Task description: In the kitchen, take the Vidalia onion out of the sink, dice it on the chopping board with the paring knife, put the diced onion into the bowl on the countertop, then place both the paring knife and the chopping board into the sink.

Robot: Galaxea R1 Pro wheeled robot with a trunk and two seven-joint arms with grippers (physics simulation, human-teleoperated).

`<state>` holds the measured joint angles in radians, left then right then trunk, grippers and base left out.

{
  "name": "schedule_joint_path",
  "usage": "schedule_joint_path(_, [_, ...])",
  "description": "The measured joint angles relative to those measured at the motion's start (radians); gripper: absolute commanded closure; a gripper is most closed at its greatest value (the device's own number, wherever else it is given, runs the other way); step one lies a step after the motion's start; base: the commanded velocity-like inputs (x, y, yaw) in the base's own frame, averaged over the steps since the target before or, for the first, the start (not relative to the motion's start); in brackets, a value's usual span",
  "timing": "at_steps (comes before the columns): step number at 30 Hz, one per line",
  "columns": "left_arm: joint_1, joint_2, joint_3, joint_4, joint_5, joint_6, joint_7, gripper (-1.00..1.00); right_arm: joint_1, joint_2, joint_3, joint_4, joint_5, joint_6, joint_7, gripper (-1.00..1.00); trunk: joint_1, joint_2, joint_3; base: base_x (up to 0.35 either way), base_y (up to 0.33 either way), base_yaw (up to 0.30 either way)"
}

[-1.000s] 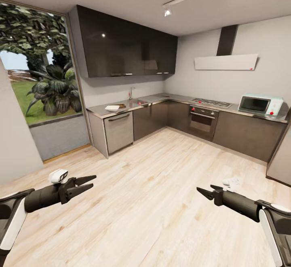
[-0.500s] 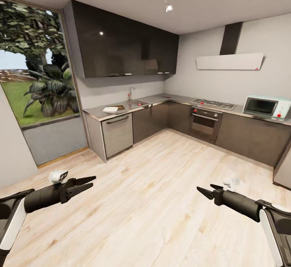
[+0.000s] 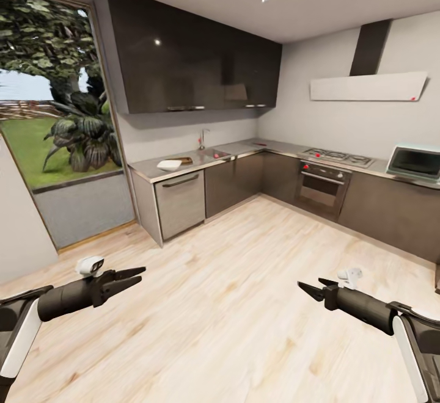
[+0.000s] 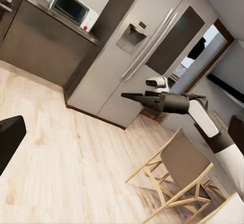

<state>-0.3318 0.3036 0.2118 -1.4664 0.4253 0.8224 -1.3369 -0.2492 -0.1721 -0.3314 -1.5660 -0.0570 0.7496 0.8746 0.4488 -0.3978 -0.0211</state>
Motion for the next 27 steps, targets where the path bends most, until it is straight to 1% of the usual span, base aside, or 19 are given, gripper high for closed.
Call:
schedule_joint_path(6, [0.0,-0.001,0.0,0.0,0.0,0.016,0.001,-1.0,0.0,0.0,0.0,0.0,0.0,0.0,-0.001,-1.0,0.0,0.0,-0.008,0.323,-0.119,0.133])
schedule_joint_path(11, [0.0,-0.001,-0.001,0.0,-0.001,0.017,0.0,-1.0,0.0,0.0,0.0,-0.001,0.0,-0.001,0.001,-1.0,0.0,0.0,-0.01,0.324,-0.124,0.033])
schedule_joint_path(27, [-0.001,-0.002,0.001,0.0,-0.001,0.018,0.0,-1.0,0.0,0.0,0.0,-0.002,-0.001,-0.001,0.002,-1.0,0.0,-0.001,0.012,0.324,-0.141,0.002])
